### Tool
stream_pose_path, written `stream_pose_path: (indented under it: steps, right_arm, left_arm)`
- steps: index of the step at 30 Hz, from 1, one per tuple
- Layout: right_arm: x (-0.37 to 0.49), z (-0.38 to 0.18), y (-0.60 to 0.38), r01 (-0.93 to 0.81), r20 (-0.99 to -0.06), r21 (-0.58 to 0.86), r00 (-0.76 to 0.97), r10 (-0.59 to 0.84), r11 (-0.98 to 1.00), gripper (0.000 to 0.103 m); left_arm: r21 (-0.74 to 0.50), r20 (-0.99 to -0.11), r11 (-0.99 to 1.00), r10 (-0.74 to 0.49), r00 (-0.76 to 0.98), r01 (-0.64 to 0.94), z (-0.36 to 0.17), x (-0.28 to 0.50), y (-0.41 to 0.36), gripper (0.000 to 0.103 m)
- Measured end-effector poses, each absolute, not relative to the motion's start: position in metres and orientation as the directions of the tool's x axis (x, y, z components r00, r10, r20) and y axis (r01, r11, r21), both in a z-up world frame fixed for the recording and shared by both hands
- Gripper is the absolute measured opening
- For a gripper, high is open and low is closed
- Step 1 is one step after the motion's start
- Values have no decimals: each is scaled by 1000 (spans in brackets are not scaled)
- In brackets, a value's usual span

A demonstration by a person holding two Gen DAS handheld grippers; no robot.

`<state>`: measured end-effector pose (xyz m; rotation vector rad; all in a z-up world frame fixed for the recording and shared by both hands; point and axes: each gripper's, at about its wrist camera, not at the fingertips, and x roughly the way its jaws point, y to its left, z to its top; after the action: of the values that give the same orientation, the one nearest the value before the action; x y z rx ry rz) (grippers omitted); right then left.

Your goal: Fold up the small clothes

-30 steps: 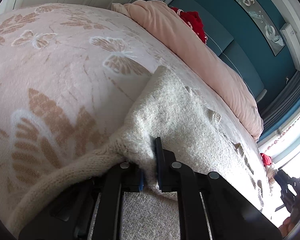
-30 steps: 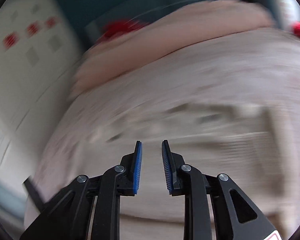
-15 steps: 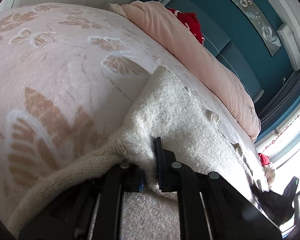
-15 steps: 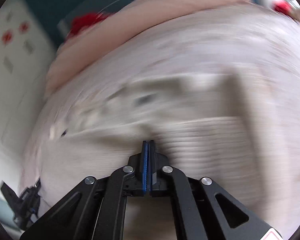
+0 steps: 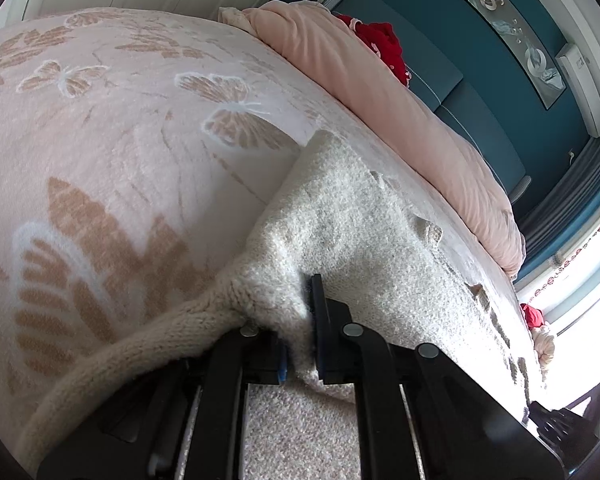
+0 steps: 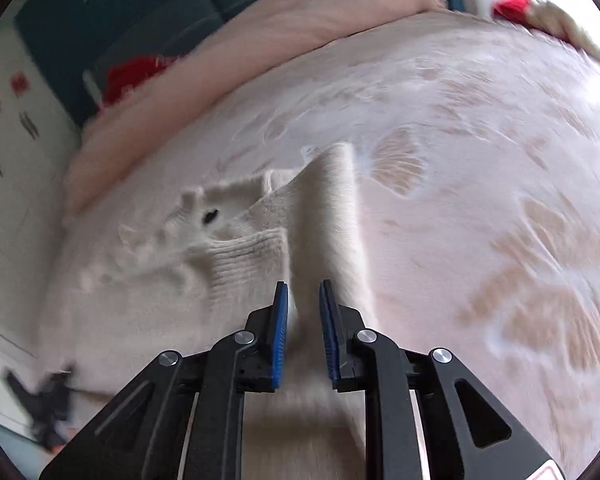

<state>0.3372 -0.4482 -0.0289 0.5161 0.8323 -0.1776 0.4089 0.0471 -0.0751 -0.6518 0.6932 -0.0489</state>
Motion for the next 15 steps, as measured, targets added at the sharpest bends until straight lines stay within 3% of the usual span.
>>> stream_pose_path:
  steps: [3,7,10,12,15]
  right_arm:
    - [277,-16,-446,359,-753,348,658,30,866,42]
    - [189,-15,-429,342,-799,277,601,18,898,49]
    - [142,-16,-420,330,-817,283,575,46,900,60]
    - [112,-19,-412,319,-835,284,546,69,904,64]
    - [79,-26,-404,309,-845,322,521,124,895,68]
  left_arm:
    - [-574,-588,800,-254,768,-175,-72,410,47,10]
    - [-590,-625,789,-310,717,-173,-58,395,56,12]
    - [-567,-646,807,-315,695,-162,-38,346,70,35]
    - [-577,-636,802,-323,700,-154,-26,303,84,68]
    - [-594,-650,782,-330,684,-188,-18,233,113,87]
